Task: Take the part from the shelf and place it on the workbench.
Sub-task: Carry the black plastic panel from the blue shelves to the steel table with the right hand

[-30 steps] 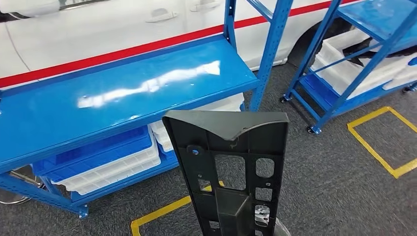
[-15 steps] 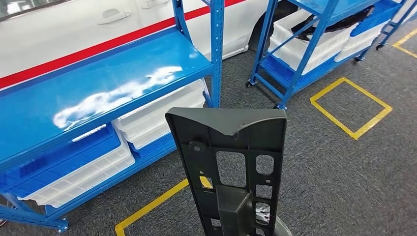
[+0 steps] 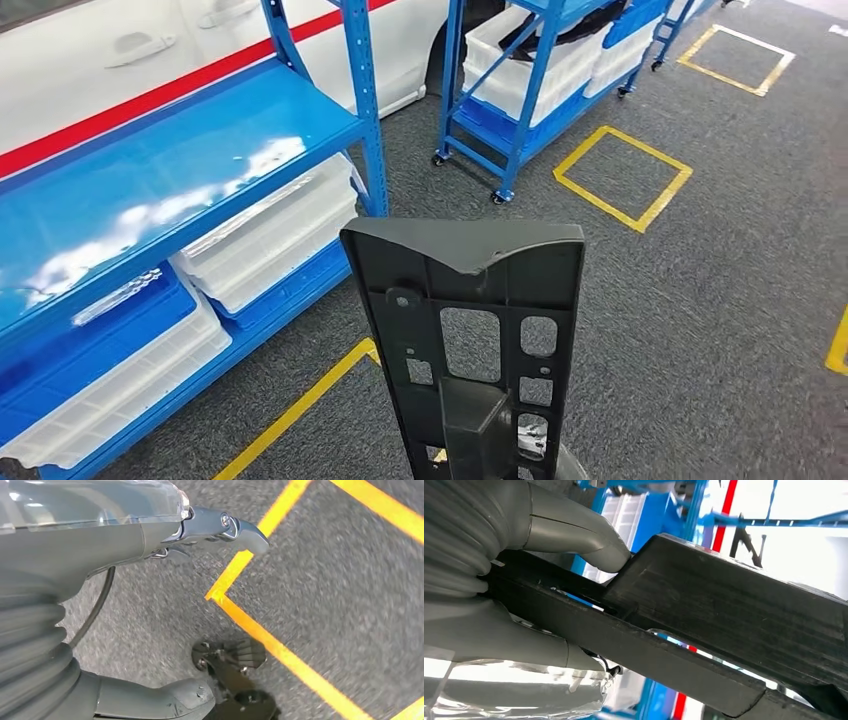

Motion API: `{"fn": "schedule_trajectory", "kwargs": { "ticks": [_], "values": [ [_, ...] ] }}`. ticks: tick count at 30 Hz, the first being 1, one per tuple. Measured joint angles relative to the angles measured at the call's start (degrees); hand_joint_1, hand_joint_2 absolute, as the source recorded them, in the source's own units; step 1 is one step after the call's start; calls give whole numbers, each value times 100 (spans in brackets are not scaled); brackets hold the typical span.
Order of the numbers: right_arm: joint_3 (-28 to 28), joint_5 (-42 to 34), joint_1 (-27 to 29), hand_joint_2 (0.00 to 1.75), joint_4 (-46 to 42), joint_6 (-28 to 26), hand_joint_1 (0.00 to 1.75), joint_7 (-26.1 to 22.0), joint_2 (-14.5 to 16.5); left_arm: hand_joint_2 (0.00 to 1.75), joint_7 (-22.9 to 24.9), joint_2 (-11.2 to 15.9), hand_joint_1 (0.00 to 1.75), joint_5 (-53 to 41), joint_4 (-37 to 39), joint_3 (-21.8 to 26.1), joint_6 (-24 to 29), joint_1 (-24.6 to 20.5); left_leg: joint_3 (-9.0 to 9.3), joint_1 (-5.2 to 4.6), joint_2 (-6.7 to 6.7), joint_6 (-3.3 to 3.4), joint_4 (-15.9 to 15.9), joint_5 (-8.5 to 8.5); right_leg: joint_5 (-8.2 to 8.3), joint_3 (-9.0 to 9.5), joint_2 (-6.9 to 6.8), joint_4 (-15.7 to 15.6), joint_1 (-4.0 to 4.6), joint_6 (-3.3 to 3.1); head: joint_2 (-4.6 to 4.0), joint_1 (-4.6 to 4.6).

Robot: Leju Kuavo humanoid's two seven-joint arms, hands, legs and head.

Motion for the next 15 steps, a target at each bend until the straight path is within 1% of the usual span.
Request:
{"fn": "schedule_trajectory", "kwargs": {
  "ticks": [1,2,3,4,5,6,7,8,9,10,11,12,13,14,15],
  "values": [
    [-2,0,17,175,4,-22,175,-5,0,175,2,-2,0,5,0,5,5,-4,-20,-10,67,-29,45,-12,76,233,-120,-358,16,-19,0,-1],
    [-4,0,42,175,5,-45,175,-18,1,175,5,-3,0,9,0,14,10,-7,-30,-20,126,-65,79,-22,105,367,-214,-588,39,-48,0,-1],
    [-10,0,80,175,7,-65,175,-38,1,175,11,-3,0,11,-1,23,15,-11,-42,-29,181,-101,103,-30,95,404,-258,-685,66,-82,0,-2],
    [-22,0,134,175,9,-83,175,-62,2,175,21,-3,0,14,-1,33,19,-18,-44,-36,238,-134,118,-33,105,383,-207,-691,91,-120,0,-2],
    [-35,2,194,175,10,-94,175,-87,2,175,32,-4,0,19,-1,43,19,-24,-42,-33,283,-168,123,-40,121,369,-148,-695,87,-156,0,-1],
    [-48,5,255,175,12,-100,175,-111,2,175,42,-4,0,24,-1,55,19,-31,-57,-19,224,-204,164,-86,142,355,-89,-709,82,-192,0,-2],
    [-60,11,303,175,14,-108,175,-132,2,175,49,-4,0,29,-1,71,21,-32,-106,-3,91,-240,288,-190,167,338,-29,-723,73,-231,0,-2],
    [-69,22,343,175,16,-121,175,-150,2,175,54,-3,0,33,-1,91,21,-27,-205,14,-85,-272,524,-355,192,323,31,-736,61,-269,0,-3],
    [-81,35,384,175,17,-140,175,-169,2,175,56,-3,0,33,-1,111,20,-16,-346,31,-275,-294,861,-556,208,300,90,-736,65,-294,0,-2],
    [-100,49,429,175,19,-162,175,-187,1,175,60,-4,0,31,-1,125,19,-1,-508,35,-377,-303,1249,-742,221,282,158,-732,70,-313,0,-2],
    [-126,64,486,175,19,-182,175,-203,1,175,66,-4,0,24,-1,134,16,15,-644,37,-417,-309,1570,-854,229,269,232,-724,76,-322,0,-2],
    [-156,81,553,175,20,-198,175,-218,0,175,76,-5,0,15,-1,138,15,27,-711,38,-432,-309,1731,-858,234,259,312,-711,81,-326,0,-1],
    [-188,104,623,175,20,-213,175,-233,0,175,90,-4,0,-1,-1,139,15,34,-682,38,-440,-303,1676,-747,235,252,397,-692,84,-325,0,-2],
    [-219,134,690,175,19,-232,175,-248,1,175,107,-4,0,-20,-1,140,15,36,-564,40,-469,-290,1418,-547,233,248,482,-670,83,-321,0,-2],
    [-246,164,754,175,17,-254,175,-265,1,175,127,-2,0,-41,-1,141,14,35,-402,48,-563,-271,1047,-334,230,240,562,-648,79,-315,0,-2]
  ]
}}
